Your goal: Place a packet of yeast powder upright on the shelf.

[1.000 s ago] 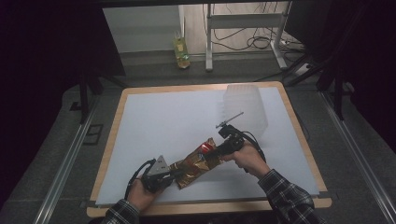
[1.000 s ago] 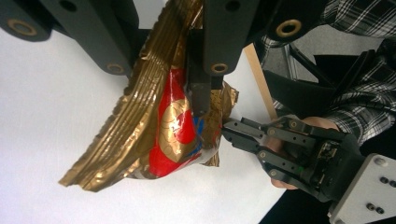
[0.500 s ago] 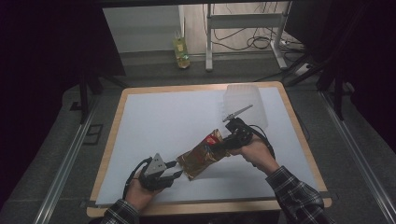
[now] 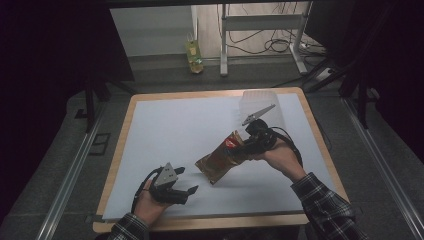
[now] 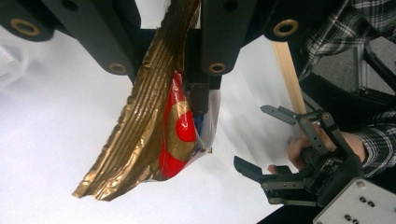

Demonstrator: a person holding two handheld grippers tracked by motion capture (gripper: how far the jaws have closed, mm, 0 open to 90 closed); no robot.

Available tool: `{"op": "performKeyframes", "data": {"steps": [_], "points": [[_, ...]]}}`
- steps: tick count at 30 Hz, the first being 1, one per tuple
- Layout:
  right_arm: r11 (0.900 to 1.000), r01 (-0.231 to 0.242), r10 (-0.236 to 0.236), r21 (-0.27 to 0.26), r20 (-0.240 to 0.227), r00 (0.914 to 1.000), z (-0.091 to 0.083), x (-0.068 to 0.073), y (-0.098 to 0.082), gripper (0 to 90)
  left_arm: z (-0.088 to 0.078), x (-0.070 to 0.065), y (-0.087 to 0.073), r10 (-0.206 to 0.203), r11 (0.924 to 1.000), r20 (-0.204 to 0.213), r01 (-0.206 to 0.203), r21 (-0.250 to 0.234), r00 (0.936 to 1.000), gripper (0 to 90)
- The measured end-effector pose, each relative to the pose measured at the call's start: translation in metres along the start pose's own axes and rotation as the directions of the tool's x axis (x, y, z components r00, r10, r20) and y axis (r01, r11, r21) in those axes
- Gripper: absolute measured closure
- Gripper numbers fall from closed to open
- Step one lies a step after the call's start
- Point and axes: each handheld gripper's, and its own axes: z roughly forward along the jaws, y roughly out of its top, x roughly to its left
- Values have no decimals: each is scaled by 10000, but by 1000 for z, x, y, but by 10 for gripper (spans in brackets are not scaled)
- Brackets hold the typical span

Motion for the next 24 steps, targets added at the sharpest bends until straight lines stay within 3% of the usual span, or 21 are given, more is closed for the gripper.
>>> {"op": "performKeyframes", "data": {"steps": [5,8,17,24], "points": [[9983,577,-575,-67,179,9982,-12,0,3,804,2,0,0,37,9999,-323,-32,139,9995,54],[9964,844,-842,-65,312,9960,-18,-1,5,804,3,1,-1,110,9996,-532,-97,247,9985,29],[9912,1321,-1324,79,647,9891,-36,-5,12,804,4,3,-2,263,9995,-754,-248,203,9968,1],[9832,1824,-1822,63,941,9787,-52,-10,18,805,5,3,-3,390,9989,-849,-365,310,9956,1]]}}
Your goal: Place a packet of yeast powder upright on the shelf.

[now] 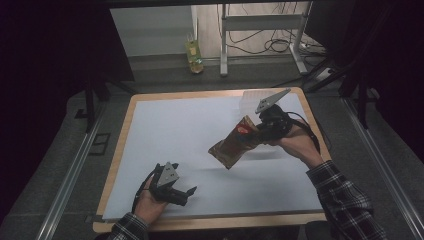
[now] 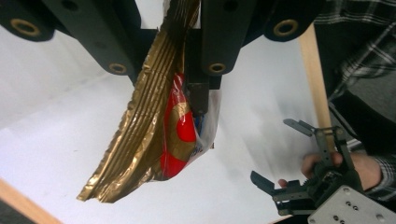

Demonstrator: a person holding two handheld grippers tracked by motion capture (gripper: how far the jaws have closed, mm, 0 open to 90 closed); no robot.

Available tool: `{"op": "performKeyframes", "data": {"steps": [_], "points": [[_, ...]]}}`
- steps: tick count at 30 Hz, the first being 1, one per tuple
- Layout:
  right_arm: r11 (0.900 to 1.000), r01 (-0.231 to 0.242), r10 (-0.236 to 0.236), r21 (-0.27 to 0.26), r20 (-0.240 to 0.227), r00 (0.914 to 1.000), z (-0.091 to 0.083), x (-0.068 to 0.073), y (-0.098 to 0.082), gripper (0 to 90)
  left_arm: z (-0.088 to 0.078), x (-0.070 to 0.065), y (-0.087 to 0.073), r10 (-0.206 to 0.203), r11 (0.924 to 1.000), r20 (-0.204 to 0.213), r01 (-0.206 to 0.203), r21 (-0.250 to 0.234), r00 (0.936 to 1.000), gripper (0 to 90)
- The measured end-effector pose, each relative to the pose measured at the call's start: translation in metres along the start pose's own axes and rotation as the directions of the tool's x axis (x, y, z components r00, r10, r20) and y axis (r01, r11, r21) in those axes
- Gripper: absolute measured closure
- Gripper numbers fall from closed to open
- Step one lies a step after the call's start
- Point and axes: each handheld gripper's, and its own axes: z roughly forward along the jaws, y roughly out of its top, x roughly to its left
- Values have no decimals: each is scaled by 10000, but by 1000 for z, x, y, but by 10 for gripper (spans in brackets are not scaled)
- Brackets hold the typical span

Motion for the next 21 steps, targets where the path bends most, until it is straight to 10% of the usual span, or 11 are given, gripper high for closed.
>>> {"op": "performKeyframes", "data": {"steps": [21], "points": [[9944,1055,-1045,-8,1300,9860,-55,-32,25,808,2,1,-1,147,9999,175,-148,52,9997,1]]}}
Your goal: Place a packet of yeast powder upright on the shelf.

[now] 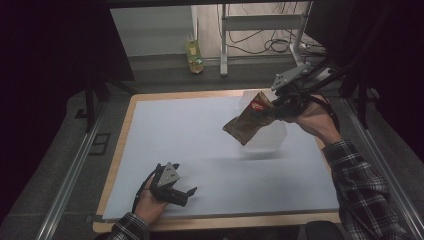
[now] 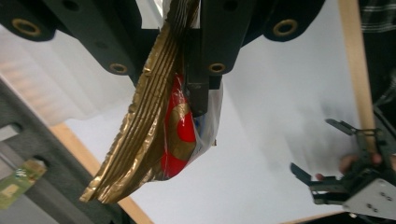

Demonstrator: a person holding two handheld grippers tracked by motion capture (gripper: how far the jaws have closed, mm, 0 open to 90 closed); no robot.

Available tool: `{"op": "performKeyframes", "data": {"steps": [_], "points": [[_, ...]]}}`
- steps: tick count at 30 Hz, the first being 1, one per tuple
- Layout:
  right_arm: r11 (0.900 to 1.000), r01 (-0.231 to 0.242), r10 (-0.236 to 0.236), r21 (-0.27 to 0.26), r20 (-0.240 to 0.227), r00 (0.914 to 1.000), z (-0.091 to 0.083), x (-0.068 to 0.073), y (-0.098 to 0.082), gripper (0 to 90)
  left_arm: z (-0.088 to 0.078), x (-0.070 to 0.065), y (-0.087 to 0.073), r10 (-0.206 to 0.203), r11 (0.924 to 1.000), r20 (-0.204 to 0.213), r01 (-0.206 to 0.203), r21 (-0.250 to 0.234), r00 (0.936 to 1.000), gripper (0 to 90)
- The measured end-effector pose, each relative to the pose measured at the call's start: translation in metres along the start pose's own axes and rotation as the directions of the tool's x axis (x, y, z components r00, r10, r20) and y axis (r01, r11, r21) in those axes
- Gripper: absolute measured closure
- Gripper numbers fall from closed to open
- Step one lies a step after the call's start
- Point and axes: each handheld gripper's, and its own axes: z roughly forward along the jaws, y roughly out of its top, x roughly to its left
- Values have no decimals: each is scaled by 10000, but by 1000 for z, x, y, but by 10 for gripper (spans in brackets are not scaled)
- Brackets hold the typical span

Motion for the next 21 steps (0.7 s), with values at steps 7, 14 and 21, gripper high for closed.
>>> {"op": "performKeyframes", "data": {"steps": [7,14,21], "points": [[9997,196,-203,123,556,9982,-9,-19,-1,810,0,0,0,10,10000,30,-10,8,10000,1],[9983,248,-302,529,1037,9941,-14,-39,-6,813,1,0,0,-45,10000,69,45,11,10000,1],[9965,425,-526,720,1448,9881,-14,-58,-12,815,1,0,-1,-40,10000,60,40,21,10000,1]]}}
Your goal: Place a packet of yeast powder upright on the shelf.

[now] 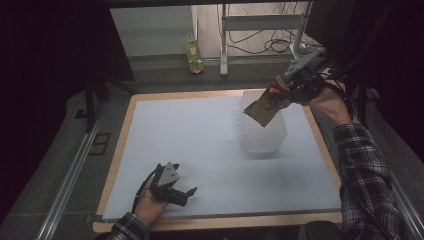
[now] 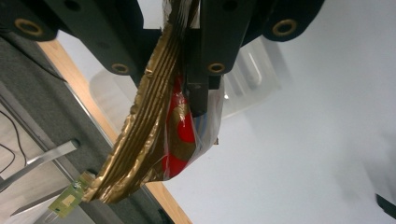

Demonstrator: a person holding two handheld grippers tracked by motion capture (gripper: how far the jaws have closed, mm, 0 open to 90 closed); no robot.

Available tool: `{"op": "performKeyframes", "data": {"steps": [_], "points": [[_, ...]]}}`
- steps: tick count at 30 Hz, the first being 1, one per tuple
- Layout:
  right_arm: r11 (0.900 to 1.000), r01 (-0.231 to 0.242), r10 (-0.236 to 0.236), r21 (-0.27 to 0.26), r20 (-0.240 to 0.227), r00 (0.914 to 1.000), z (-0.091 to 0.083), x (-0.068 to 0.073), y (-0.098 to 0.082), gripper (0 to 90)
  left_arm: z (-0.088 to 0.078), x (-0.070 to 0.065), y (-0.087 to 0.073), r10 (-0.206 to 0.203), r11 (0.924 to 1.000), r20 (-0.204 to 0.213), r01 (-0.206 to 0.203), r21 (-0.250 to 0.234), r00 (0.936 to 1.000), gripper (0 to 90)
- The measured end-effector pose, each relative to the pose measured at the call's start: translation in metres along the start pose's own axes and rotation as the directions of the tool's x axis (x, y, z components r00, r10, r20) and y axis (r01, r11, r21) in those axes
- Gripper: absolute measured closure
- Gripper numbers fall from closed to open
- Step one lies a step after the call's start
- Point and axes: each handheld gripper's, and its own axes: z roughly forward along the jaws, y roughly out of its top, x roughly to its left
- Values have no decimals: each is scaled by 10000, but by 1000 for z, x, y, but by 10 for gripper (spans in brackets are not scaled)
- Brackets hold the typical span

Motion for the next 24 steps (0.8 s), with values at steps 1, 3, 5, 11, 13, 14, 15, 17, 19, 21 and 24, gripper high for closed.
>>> {"op": "performKeyframes", "data": {"steps": [1,3,5,11,13,14,15,17,19,21,24], "points": [[10000,22,-22,37,18,10000,1,-2,0,815,0,0,0,1,10000,-7,-1,5,10000,1],[9998,157,-158,145,57,9999,2,-5,-1,815,0,0,0,-10,10000,8,10,14,10000,1],[9995,267,-266,196,-18,9996,5,-9,-3,816,0,1,0,-20,10000,-4,20,-7,10000,1],[9970,603,-593,495,-206,9980,13,-18,-12,815,0,0,0,1,10000,12,-1,35,10000,1],[9965,647,-631,537,-316,9975,15,-21,-16,815,0,0,0,-22,10000,20,22,32,10000,1],[9958,720,-702,570,-326,9970,16,-22,-17,815,0,1,0,-31,10000,18,31,45,10000,1],[9949,828,-805,578,-402,9959,17,-23,-19,815,0,1,0,-26,10000,16,26,55,10000,1],[9928,996,-959,667,-566,9938,19,-24,-21,815,0,1,0,-52,10000,33,51,72,10000,1],[9910,1126,-1077,723,-692,9918,21,-25,-21,815,0,1,0,-35,10000,36,35,82,10000,1],[9890,1257,-1194,785,-796,9896,25,-25,-21,815,0,1,0,-26,10000,51,26,88,10000,1],[9870,1381,-1305,817,-925,9871,29,-26,-20,816,0,1,0,-13,10000,42,13,94,10000,1]]}}
